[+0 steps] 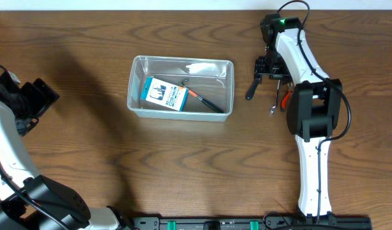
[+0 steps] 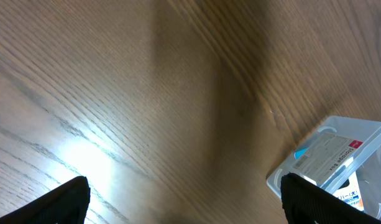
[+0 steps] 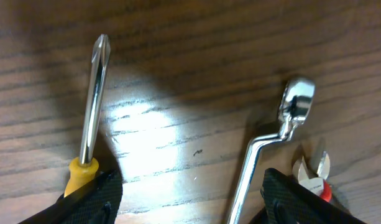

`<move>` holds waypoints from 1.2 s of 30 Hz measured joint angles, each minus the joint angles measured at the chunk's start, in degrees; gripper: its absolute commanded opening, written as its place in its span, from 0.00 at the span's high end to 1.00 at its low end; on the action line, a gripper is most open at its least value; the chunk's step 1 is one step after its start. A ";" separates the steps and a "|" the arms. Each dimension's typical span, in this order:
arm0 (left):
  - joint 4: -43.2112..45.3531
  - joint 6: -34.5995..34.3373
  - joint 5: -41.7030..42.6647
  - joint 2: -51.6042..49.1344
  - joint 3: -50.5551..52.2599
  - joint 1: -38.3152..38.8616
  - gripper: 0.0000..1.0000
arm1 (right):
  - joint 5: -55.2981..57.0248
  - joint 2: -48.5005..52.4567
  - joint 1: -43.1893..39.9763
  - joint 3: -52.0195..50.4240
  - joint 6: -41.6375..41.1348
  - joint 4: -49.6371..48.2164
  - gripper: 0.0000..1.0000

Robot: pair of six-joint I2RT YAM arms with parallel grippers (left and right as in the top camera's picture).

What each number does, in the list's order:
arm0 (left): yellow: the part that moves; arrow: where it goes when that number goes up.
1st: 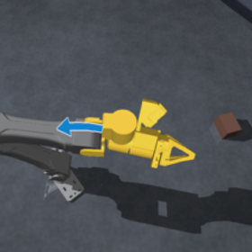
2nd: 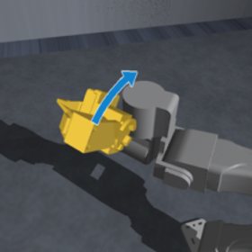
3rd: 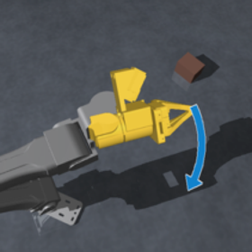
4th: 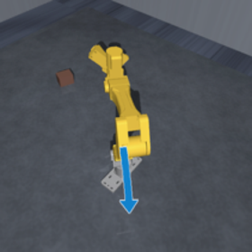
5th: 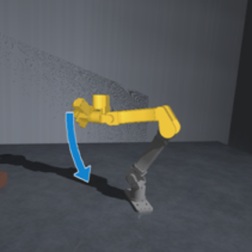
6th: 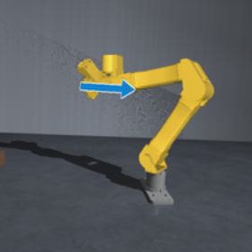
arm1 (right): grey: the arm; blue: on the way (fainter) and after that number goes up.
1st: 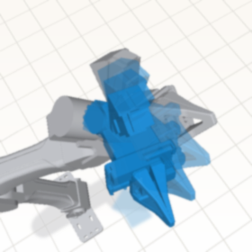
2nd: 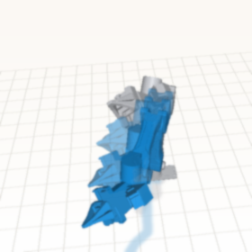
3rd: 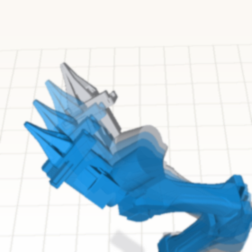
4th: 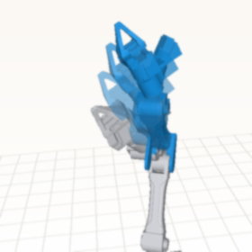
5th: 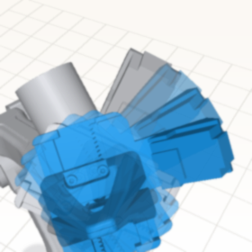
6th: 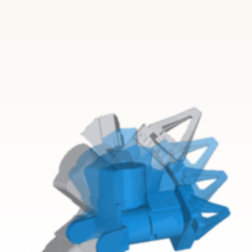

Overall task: Pack container
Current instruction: 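Move the right gripper over the silver wrench and lower onto it, then close the right gripper on the wrench and lift it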

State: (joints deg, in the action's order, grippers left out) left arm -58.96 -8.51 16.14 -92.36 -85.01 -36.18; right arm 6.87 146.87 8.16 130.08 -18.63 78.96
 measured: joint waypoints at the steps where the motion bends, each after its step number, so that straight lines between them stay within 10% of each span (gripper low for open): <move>1: 0.00 0.00 0.02 0.00 0.00 0.00 0.10 | -0.04 -0.35 0.00 -0.68 0.00 -0.26 0.25; 28: 0.02 0.00 0.02 0.00 0.00 0.00 0.10 | -4.44 -3.69 -3.54 -7.98 -1.88 -1.14 0.37; 36: 0.02 0.00 0.02 0.00 0.00 0.00 0.10 | -4.55 -3.69 -4.44 -8.02 -2.21 -1.33 0.54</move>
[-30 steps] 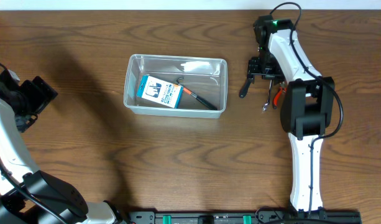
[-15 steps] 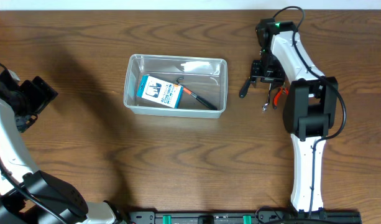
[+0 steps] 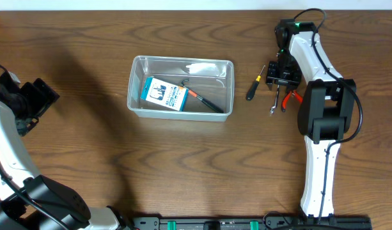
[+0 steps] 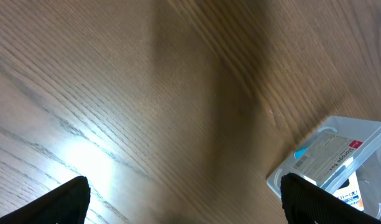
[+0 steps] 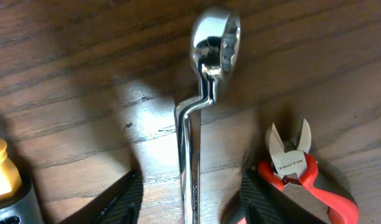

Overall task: Pack container
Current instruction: 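Close the right gripper on the wrench and lift it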

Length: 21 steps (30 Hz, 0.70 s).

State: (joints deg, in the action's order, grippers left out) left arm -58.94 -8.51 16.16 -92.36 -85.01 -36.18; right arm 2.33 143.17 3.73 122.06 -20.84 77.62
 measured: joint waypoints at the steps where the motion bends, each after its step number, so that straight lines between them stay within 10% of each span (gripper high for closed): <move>1: 0.00 0.00 0.00 0.00 0.00 0.00 0.10 | 0.02 0.00 0.00 -0.02 -0.07 -0.11 0.58; 21: 0.00 0.00 0.00 0.00 0.00 0.00 0.10 | 2.49 0.00 -0.02 -0.28 -1.05 -0.96 0.99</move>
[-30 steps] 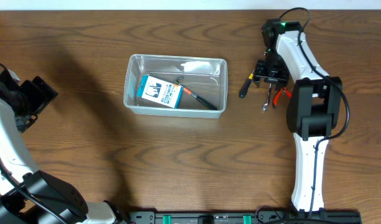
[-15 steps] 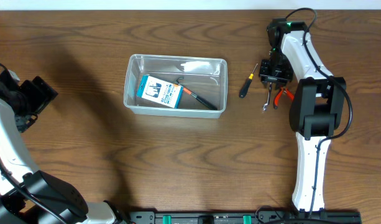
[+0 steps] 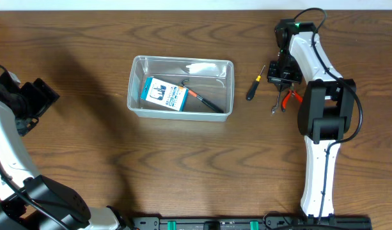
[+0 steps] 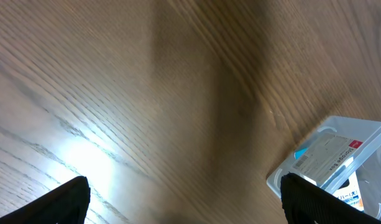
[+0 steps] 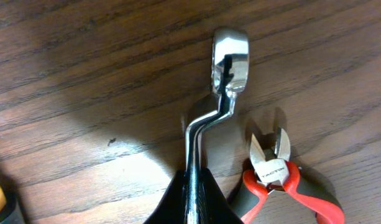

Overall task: Pack container
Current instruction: 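Close the right gripper on the wrench and lift it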

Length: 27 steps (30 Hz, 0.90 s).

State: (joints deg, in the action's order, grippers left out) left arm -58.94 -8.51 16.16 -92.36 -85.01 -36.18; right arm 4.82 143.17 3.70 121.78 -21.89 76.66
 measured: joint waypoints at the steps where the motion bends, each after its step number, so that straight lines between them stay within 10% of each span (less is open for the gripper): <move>1: 0.00 0.00 -0.02 0.00 0.00 0.00 0.10 | 0.07 0.00 0.00 0.00 0.00 0.00 0.99; 27: 0.00 0.00 -0.02 0.00 0.02 0.00 0.10 | 1.53 -8.59 3.06 9.07 8.09 -1.53 0.99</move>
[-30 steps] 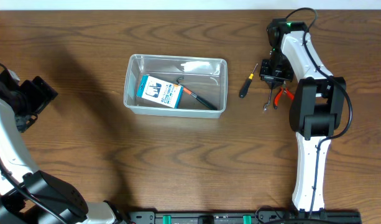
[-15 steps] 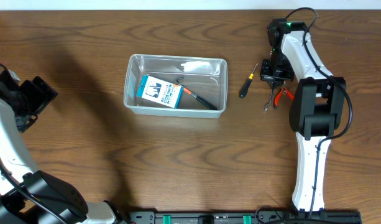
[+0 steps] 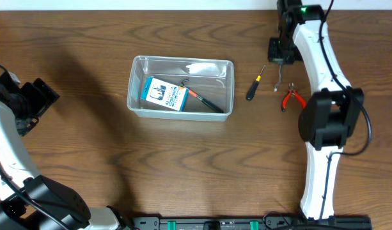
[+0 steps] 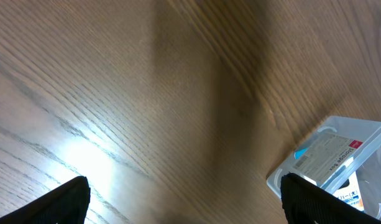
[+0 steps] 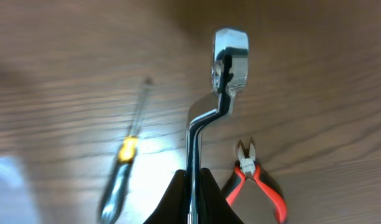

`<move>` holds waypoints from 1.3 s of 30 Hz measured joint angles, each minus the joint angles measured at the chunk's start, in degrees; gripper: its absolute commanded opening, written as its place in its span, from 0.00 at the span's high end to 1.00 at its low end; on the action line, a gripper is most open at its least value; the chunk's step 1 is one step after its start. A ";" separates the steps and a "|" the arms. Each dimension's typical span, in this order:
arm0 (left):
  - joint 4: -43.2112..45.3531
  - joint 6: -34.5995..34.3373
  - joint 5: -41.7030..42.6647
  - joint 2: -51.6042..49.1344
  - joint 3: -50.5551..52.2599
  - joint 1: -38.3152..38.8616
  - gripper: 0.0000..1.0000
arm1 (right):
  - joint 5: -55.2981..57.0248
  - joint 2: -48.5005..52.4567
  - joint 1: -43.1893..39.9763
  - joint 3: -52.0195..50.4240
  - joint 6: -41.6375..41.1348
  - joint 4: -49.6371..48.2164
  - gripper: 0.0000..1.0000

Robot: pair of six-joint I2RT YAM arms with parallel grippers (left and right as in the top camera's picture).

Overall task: Pack container
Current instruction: 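Close the right gripper on the wrench and lift it, then carry the wrench into the container and release it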

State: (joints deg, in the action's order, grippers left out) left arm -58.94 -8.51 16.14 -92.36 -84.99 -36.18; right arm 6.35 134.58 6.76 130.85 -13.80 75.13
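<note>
My right gripper (image 5: 191, 182) is shut on a chrome offset wrench (image 5: 210, 109), held up off the table; in the overhead view the right gripper (image 3: 280, 52) hangs at the far right with the wrench (image 3: 277, 81) pointing toward the front. The clear plastic container (image 3: 135, 86) sits mid-table. It holds a blue-and-white packet (image 3: 165, 94), a red-and-black tool (image 3: 206, 101) and a white item (image 3: 205, 66). My left gripper (image 4: 184, 208) is open over bare wood at the far left, and a corner of the container (image 4: 339, 155) shows to its right.
A yellow-and-black screwdriver (image 3: 254, 85) lies right of the container, seen blurred below the wrench as the screwdriver (image 5: 120, 169). Red-handled cutting pliers (image 3: 291, 98) lie beside it, and the pliers (image 5: 257, 179) show right of my fingers. The right arm's base stands at the front right.
My right gripper, shut on the wrench on the table, is now higher and farther back with the wrench lifted off the wood. The screwdriver and pliers stay put. The left arm is unchanged.
My right gripper was open low over the table between the screwdriver and the wrench. Then it stood open astride the wrench shaft. Then it was shut on the shaft, and now the wrench hangs in it above the table. The left arm never moved.
</note>
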 measured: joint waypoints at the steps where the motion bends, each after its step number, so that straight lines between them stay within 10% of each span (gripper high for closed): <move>1: 0.00 0.00 0.00 0.00 -0.02 0.00 0.10 | 0.11 -1.14 0.52 0.15 0.79 -0.17 0.99; 29: 0.00 0.00 0.00 0.00 0.00 0.00 0.09 | -16.68 -7.39 24.46 0.66 54.07 -2.40 0.99; 39: 0.00 0.00 0.00 0.00 -0.02 0.00 0.09 | -19.58 -5.05 25.66 0.66 59.95 -4.24 0.99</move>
State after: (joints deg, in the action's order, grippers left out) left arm -58.94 -8.51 16.14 -92.36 -85.01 -36.18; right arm -13.23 129.54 32.42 131.50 46.15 70.89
